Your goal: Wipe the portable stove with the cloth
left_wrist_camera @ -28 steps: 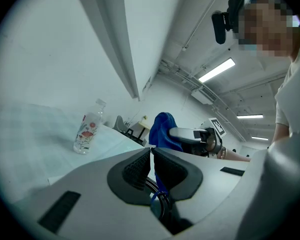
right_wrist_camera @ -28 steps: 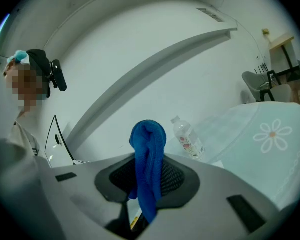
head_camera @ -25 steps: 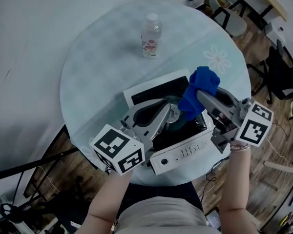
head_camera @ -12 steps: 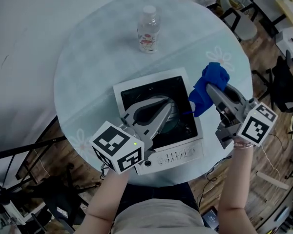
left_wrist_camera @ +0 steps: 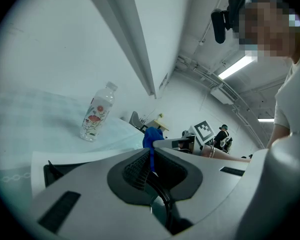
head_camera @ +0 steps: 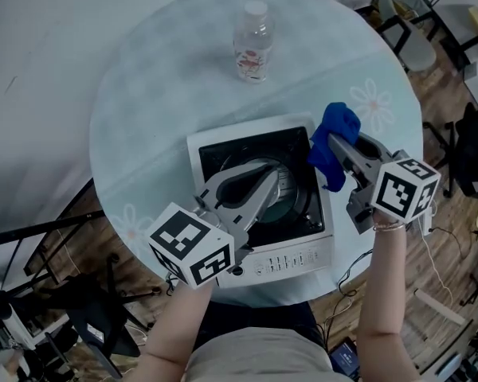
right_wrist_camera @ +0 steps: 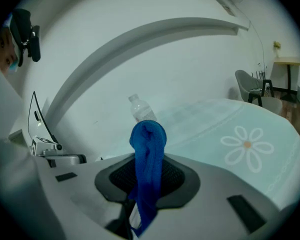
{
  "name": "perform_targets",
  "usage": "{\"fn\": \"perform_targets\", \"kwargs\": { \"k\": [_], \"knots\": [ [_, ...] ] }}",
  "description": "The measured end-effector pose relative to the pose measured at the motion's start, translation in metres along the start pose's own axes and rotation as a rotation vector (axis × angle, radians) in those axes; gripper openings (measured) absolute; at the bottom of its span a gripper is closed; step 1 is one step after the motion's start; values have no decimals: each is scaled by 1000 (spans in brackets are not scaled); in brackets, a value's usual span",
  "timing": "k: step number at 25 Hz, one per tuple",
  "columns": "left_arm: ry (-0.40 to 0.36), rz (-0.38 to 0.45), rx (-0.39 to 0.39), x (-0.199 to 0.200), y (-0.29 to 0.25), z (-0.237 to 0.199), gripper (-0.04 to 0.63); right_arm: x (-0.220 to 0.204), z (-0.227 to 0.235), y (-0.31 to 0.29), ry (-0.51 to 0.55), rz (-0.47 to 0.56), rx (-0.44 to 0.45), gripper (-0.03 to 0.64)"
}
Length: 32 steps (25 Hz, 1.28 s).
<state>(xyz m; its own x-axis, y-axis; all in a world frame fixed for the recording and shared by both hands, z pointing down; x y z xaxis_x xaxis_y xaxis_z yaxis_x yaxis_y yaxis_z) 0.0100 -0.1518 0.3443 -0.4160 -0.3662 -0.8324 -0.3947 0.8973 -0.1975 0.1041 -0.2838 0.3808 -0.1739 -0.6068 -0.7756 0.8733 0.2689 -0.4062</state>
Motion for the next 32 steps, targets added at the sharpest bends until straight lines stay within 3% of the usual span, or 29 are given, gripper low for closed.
{"fn": "perform_targets", "kwargs": {
  "k": [14,19,32],
  "knots": [
    [32,-11,18,-6,3,-10,38,-14,19,-53,51,-136,-52,101],
    [32,-21,4,-10,2,-7,38,-24,16,-45,-3,-119,-65,101],
    [35,-33,-36,-23,0,8,38,-51,5,-13,-1,-157,-98,100]
  ]
}}
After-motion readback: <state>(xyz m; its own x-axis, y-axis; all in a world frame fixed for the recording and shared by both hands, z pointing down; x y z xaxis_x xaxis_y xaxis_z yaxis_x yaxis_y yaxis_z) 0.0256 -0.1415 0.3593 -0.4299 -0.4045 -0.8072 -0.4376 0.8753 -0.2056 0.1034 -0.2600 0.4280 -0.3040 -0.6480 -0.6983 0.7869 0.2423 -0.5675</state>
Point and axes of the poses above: the fingertips, and each gripper's own axes: y backward along the fingers, z to its right, x out of its top, the point moved 2 cm from there along y, backward along the fingers, and after that the axes turned 5 degrees about z, right-handed, at the moved point
